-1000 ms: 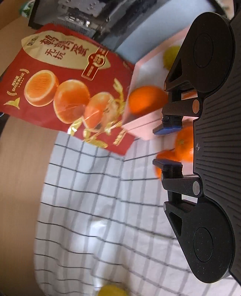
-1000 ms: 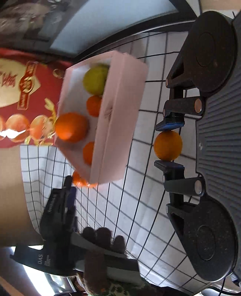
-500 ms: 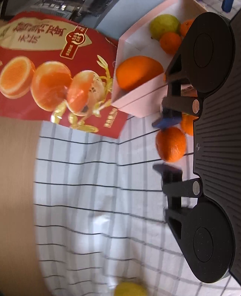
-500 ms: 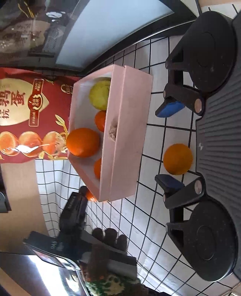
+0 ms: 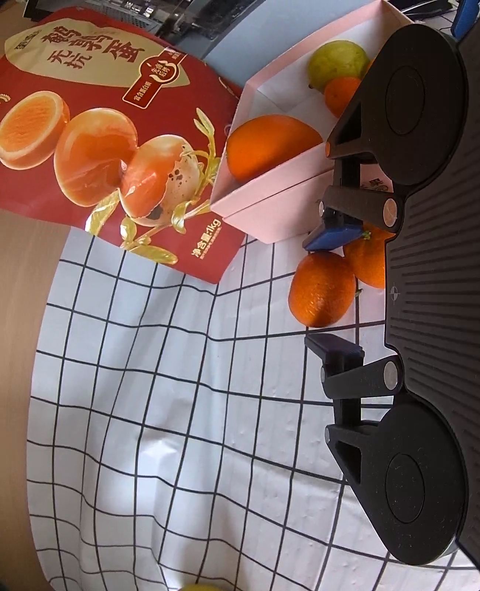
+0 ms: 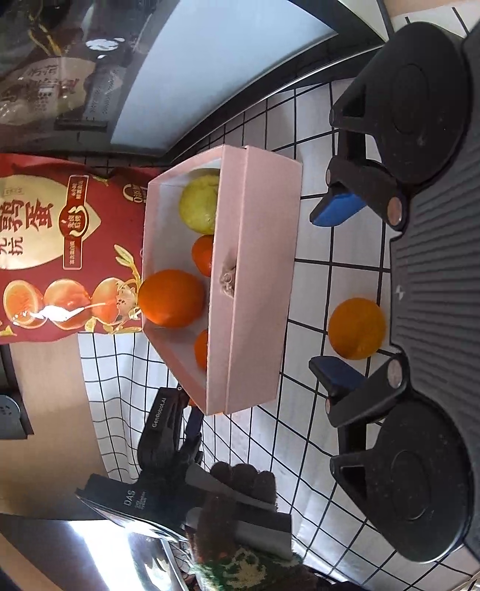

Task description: Organize fruits

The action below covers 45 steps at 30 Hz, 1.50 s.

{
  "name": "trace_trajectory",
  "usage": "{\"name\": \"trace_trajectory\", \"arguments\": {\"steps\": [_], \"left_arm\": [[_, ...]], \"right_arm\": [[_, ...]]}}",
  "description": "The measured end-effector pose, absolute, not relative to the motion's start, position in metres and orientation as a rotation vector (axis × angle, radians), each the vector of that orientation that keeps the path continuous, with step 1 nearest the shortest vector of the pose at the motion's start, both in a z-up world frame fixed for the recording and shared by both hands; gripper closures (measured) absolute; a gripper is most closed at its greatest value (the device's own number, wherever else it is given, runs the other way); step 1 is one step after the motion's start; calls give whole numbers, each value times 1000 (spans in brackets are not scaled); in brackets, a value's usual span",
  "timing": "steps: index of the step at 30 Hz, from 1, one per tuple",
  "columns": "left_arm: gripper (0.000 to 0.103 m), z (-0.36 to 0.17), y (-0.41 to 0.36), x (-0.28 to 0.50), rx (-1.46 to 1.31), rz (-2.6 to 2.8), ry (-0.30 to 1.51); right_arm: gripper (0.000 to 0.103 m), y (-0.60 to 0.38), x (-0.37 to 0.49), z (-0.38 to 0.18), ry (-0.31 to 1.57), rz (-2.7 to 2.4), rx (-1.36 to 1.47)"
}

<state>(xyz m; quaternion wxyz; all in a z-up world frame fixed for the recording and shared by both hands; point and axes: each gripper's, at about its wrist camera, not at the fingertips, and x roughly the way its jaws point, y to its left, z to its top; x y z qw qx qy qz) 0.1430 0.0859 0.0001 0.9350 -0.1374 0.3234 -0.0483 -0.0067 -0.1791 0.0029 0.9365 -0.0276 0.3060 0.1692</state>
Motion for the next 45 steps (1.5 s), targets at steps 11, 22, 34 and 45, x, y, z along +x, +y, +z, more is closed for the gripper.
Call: {"name": "trace_trajectory", "arguments": {"steps": [11, 22, 34, 45], "left_arm": [[53, 2, 120, 99, -325, -73, 615], [53, 13, 107, -2, -346, -183, 558], [53, -13, 39, -38, -273, -303, 568], [53, -17, 41, -45, -267, -255, 558]], "right_arm": [[23, -187, -5, 3, 627, 334, -12], [18, -191, 0, 2, 649, 319, 35], [18, -193, 0, 1, 657, 327, 51], [18, -188, -3, 2, 690, 375, 6]]}}
